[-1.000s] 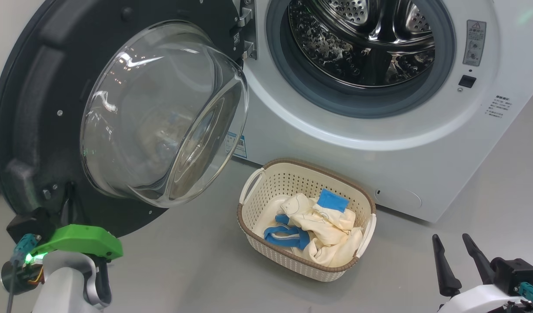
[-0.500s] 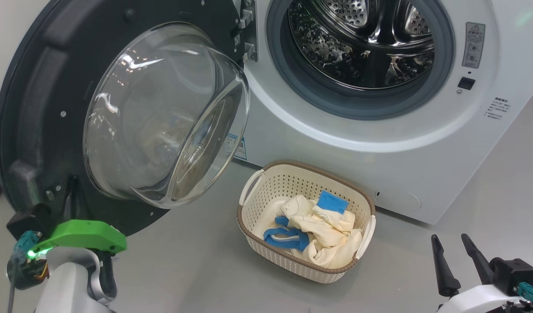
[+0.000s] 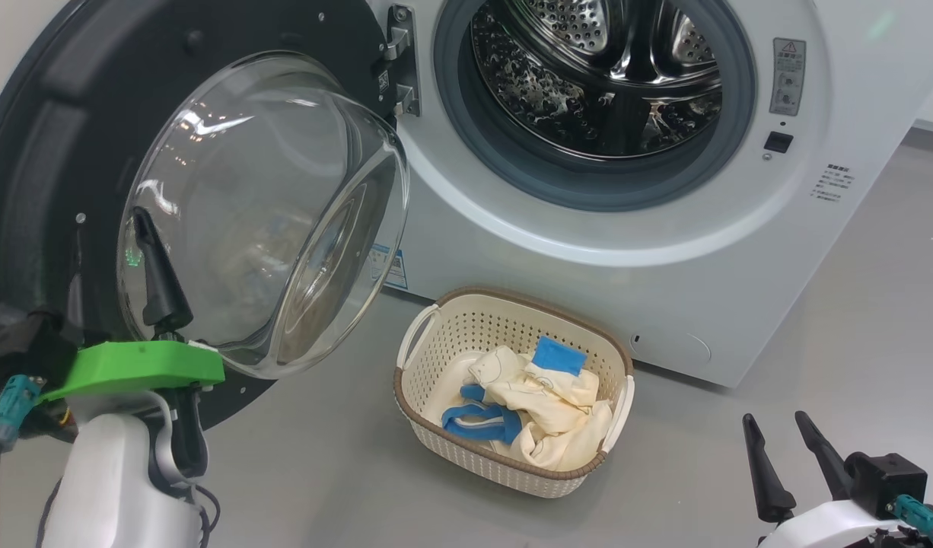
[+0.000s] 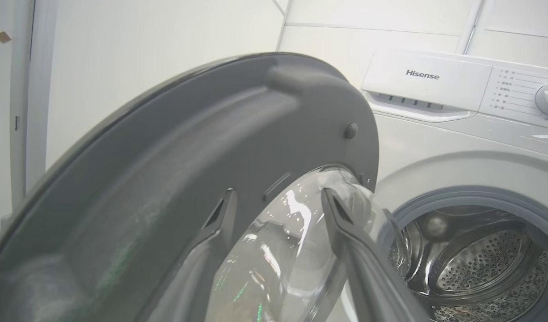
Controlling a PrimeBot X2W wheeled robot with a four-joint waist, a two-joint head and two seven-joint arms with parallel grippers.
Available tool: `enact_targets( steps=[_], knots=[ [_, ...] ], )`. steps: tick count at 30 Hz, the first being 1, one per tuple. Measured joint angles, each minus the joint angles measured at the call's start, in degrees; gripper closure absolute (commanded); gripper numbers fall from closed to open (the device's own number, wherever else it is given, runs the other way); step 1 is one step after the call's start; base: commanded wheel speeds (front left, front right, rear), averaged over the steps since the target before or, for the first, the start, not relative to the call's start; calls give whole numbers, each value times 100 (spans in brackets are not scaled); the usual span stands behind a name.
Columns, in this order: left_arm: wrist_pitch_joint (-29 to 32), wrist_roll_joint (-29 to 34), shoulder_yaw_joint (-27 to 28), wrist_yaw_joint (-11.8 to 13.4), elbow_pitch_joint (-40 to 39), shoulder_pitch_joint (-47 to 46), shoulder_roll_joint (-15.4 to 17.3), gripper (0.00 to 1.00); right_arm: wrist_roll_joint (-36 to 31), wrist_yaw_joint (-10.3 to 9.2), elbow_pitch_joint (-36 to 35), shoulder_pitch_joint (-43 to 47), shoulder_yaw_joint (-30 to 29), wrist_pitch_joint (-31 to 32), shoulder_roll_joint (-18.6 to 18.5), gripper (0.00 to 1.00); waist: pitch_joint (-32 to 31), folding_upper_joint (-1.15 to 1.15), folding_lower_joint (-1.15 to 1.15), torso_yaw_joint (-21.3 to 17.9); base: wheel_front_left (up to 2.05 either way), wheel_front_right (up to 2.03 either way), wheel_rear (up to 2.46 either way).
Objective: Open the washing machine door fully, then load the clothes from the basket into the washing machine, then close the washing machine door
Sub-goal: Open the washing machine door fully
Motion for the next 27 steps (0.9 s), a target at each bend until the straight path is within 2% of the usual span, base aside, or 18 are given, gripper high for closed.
enact_targets(
  steps=[7, 11, 18, 27],
  knots=[
    [-1, 21, -508, -289, -745, 132, -21, 0, 0, 0, -2, -4, 86, 0, 5, 0, -3, 0, 0, -242, 0, 0, 0],
    [-1, 53, -767, -339, -881, 371, -23, 0, -7, 0, -10, -12, 115, 0, 15, 0, 4, 0, 0, -428, 0, 0, 0],
    [0, 281, -1033, -380, -822, 890, -20, 0, -11, 0, -140, -155, 236, 0, 40, 0, 23, 0, 0, -834, 0, 0, 0],
    [0, 357, -991, -356, -486, 1436, 43, 0, -19, 0, -225, -272, 296, 0, 38, 0, 80, 0, 0, -1377, 0, 0, 0]
  ],
)
